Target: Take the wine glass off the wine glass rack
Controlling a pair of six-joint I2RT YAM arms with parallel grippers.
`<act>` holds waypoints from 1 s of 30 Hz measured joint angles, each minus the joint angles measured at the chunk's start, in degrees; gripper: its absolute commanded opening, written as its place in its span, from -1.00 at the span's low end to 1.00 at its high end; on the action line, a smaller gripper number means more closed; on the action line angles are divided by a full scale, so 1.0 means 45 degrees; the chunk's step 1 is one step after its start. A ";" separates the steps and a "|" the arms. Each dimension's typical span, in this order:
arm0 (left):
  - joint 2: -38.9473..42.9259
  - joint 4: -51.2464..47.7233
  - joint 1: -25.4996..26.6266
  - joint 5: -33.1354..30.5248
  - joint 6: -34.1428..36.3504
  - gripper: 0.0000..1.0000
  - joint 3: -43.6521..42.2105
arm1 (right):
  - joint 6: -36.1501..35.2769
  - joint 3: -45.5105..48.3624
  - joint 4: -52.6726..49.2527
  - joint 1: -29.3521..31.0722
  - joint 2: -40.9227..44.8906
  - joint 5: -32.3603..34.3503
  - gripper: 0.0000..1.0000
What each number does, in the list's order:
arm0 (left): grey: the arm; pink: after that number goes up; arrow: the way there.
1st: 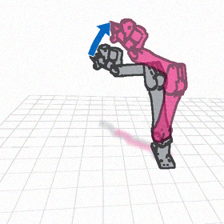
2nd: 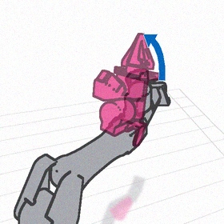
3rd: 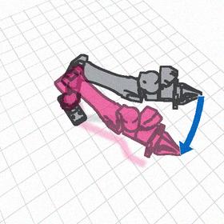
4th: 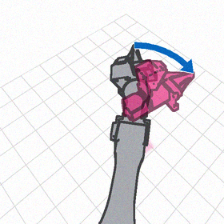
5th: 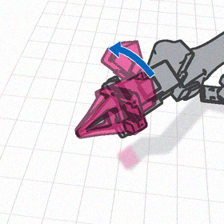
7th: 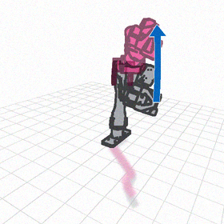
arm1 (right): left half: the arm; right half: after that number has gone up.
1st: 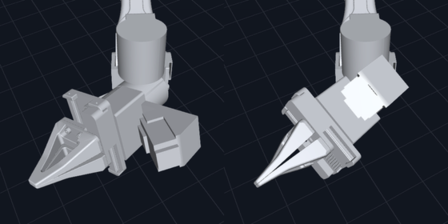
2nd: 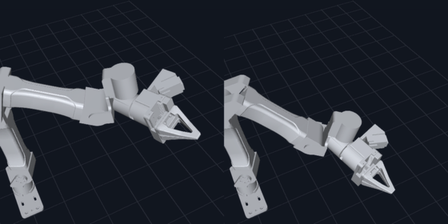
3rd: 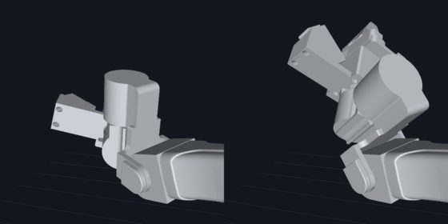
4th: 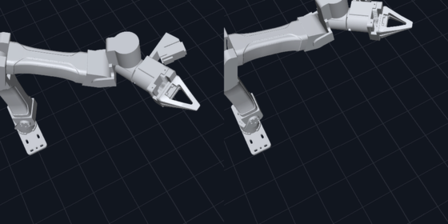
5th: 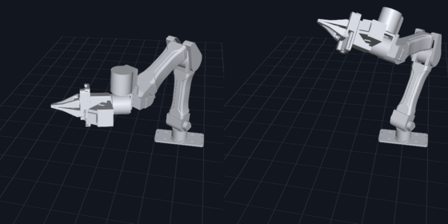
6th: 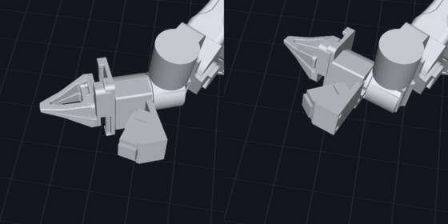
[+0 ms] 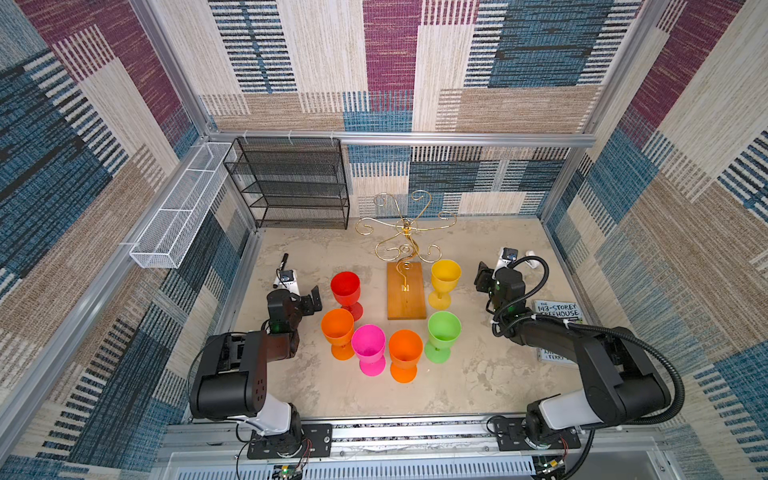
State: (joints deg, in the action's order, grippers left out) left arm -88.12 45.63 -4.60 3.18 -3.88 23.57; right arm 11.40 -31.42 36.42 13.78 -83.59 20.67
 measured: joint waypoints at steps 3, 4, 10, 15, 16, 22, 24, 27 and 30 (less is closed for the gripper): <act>-0.0029 0.0141 0.0005 0.0000 0.0058 0.99 -0.0010 | -0.0525 0.0267 0.0573 -0.0267 0.0228 0.0223 0.30; -0.0029 0.0146 0.0005 0.0005 0.0092 0.99 -0.0010 | -0.0627 0.0384 0.0787 -0.0350 0.0316 0.0233 0.30; -0.0058 0.0296 0.0005 0.0005 0.0141 0.99 -0.0015 | -0.1423 0.1146 0.1783 -0.1073 0.0481 0.0078 0.27; -0.0058 0.0296 0.0005 0.0005 0.0141 0.99 -0.0015 | -0.2463 0.1496 0.2346 -0.1205 0.0743 -0.0160 0.24; -0.0058 0.0296 0.0005 0.0005 0.0141 0.99 -0.0015 | -0.2623 0.1768 0.2526 -0.1243 0.0821 -0.0155 0.25; -0.0058 0.0296 0.0005 0.0010 0.0146 0.99 -0.0015 | -0.2822 0.3147 0.3827 -0.1953 0.0141 -0.0209 0.23; -0.0058 0.0296 0.0005 0.0010 0.0146 0.99 -0.0015 | -0.2652 0.3147 0.4624 -0.2278 -0.0355 -0.0389 0.22; -0.0058 0.0296 0.0005 0.0005 0.0146 0.99 -0.0015 | -0.2540 0.3298 0.5076 -0.2414 -0.0525 -0.0889 0.23; -0.0058 0.0296 0.0010 0.0005 0.0151 0.99 -0.0015 | -0.2540 0.3434 0.5532 -0.2453 -0.0525 -0.1258 0.43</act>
State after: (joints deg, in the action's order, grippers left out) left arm -88.38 46.96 -4.56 3.20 -3.20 23.51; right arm -0.03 -15.97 61.32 2.74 -85.95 15.00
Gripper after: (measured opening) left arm 0.995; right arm 0.622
